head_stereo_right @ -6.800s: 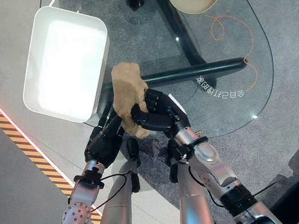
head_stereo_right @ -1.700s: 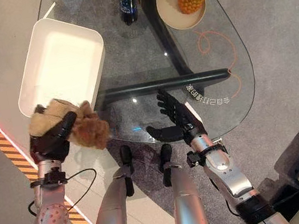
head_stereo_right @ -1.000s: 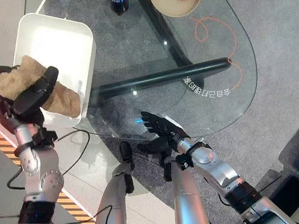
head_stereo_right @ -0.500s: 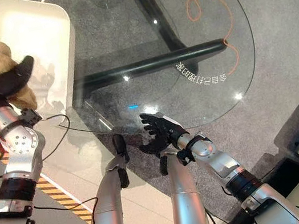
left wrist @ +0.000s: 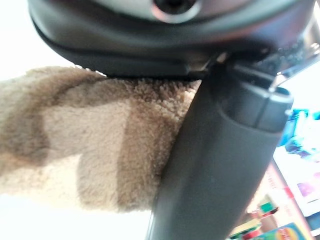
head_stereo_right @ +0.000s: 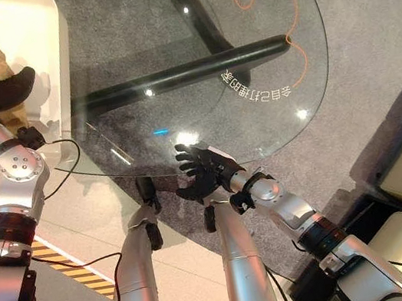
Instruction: Wipe the table with a cloth and put it in the basket.
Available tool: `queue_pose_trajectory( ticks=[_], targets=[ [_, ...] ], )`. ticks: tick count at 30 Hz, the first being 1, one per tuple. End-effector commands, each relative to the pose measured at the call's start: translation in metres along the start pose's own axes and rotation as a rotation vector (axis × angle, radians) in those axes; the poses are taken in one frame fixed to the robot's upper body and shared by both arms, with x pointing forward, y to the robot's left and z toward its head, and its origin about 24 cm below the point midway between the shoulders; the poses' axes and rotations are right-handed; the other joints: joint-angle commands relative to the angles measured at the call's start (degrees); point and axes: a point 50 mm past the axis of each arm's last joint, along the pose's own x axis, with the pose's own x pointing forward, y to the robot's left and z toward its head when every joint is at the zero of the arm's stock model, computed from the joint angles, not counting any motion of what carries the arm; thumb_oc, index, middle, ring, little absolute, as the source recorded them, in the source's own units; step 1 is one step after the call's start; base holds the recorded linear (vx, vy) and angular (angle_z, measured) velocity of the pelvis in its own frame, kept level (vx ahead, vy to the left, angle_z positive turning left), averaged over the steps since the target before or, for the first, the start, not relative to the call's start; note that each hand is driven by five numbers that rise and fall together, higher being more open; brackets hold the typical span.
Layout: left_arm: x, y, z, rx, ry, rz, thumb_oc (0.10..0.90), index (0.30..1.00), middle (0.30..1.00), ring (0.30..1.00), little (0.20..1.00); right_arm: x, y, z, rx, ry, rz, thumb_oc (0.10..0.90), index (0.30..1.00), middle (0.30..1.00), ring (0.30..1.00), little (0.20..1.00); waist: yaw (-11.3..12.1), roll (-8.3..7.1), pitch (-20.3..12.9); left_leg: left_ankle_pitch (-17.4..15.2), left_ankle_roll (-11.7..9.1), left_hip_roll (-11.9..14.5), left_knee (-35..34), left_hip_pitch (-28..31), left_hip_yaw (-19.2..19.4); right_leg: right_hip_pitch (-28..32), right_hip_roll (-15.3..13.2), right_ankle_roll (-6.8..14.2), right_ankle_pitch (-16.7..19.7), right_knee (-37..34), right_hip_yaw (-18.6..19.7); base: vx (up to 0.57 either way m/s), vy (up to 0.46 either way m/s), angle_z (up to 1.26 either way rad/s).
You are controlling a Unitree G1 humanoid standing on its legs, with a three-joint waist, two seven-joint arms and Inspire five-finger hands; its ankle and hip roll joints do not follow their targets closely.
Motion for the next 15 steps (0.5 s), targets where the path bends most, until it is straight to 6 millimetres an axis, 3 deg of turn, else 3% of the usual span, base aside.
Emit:
queue_pose_trajectory(
  ticks=[1, 2, 4, 5, 6, 7, 8, 14, 15],
  targets=[
    [0.041, 0.019, 0.042, -0.031, -0.119, 0.077, 0.185, 0.373, 0.373, 0.373, 0.285, -0.003, 0.010, 0.013, 0.023, -0.082, 0.074, 0.800, 0.900, 0.900, 0.900, 0.900, 0.9, -0.93, -1.3, -7.2, -0.4, -1.7, 0.5, 3.3, 2.3, 0.1, 3.6, 3.8, 3.2, -4.8, 3.7, -0.01, 0.007, -0.03],
    [0.043, 0.020, 0.040, -0.020, -0.106, 0.067, 0.226, 0.408, 0.408, 0.408, 0.326, -0.002, 0.010, 0.014, 0.022, -0.085, 0.076, 0.800, 0.900, 0.900, 0.900, 0.900, 0.8, -1.07, -1.3, -7.1, -0.4, -1.8, 0.3, 3.2, 2.2, 0.1, 3.7, 3.8, 3.3, -4.9, 3.7, 0.00, 0.000, 0.00],
    [0.046, 0.020, 0.037, 0.010, -0.083, 0.057, 0.226, 0.408, 0.408, 0.408, 0.326, -0.001, 0.008, 0.017, 0.023, -0.095, 0.077, 0.800, 0.900, 0.900, 0.900, 0.900, 0.6, -1.42, -1.3, -6.8, -0.5, -1.8, 0.0, 2.9, 2.2, -0.2, 3.7, 3.9, 3.8, -5.3, 3.7, -0.04, -0.020, -0.04],
    [0.049, 0.021, 0.035, 0.014, -0.048, 0.054, 0.322, 0.491, 0.491, 0.491, 0.422, 0.001, 0.006, 0.023, 0.018, -0.111, 0.074, 0.800, 0.900, 0.900, 0.900, 0.900, 0.3, -1.82, -1.3, -5.1, -0.2, -1.8, -0.6, 1.5, 2.8, -1.4, 3.5, 3.5, 5.4, -6.3, 3.4, -0.07, -0.032, -0.02],
    [0.049, 0.022, 0.031, 0.016, -0.023, 0.049, 0.707, 0.820, 0.820, 0.820, 0.807, 0.002, 0.007, 0.023, 0.019, -0.112, 0.073, 0.800, 0.900, 0.900, 0.900, 0.900, 0.2, -1.96, -1.3, -5.1, -0.3, -1.8, -0.7, 1.5, 2.8, -1.4, 3.6, 3.6, 5.5, -6.4, 3.5, -0.07, -0.027, -0.01],
    [0.049, 0.022, 0.031, 0.016, -0.023, 0.049, 0.707, 0.820, 0.820, 0.820, 0.807, 0.002, 0.007, 0.023, 0.019, -0.112, 0.073, 0.800, 0.900, 0.900, 0.900, 0.900, 0.2, -1.96, -1.3, -5.1, -0.3, -1.8, -0.7, 1.5, 2.8, -1.4, 3.6, 3.6, 5.5, -6.4, 3.5, 0.06, 0.006, 0.00],
    [0.047, 0.023, 0.026, 0.027, -0.006, 0.045, 0.800, 0.900, 0.900, 0.900, 0.900, 0.001, 0.009, 0.020, 0.026, -0.101, 0.077, 0.800, 0.900, 0.900, 0.900, 0.900, 0.4, -1.90, -1.3, -6.7, -0.7, -1.7, -0.4, 2.9, 2.1, -0.1, 3.9, 4.0, 4.0, -5.8, 3.7, 0.06, 0.006, -0.02],
    [0.050, 0.030, 0.018, 0.054, 0.024, 0.057, 0.800, 0.900, 0.900, 0.900, 0.900, 0.002, 0.011, 0.019, 0.034, -0.104, 0.075, 0.800, 0.900, 0.900, 0.900, 0.900, 0.2, -2.24, -1.3, -6.7, -0.8, -1.8, -0.9, 3.3, 1.8, 0.1, 4.0, 4.1, 4.1, -6.0, 3.4, 0.00, -0.017, -0.01],
    [0.053, 0.032, 0.021, 0.050, 0.017, 0.067, 0.800, 0.900, 0.900, 0.900, 0.900, 0.001, 0.008, 0.023, 0.029, -0.118, 0.072, 0.800, 0.900, 0.900, 0.900, 0.900, 0.1, -2.37, -1.3, -5.0, -0.5, -1.9, -1.4, 2.0, 2.4, -1.0, 3.8, 3.6, 5.6, -6.8, 3.1, -0.07, -0.035, 0.00]
  ],
)
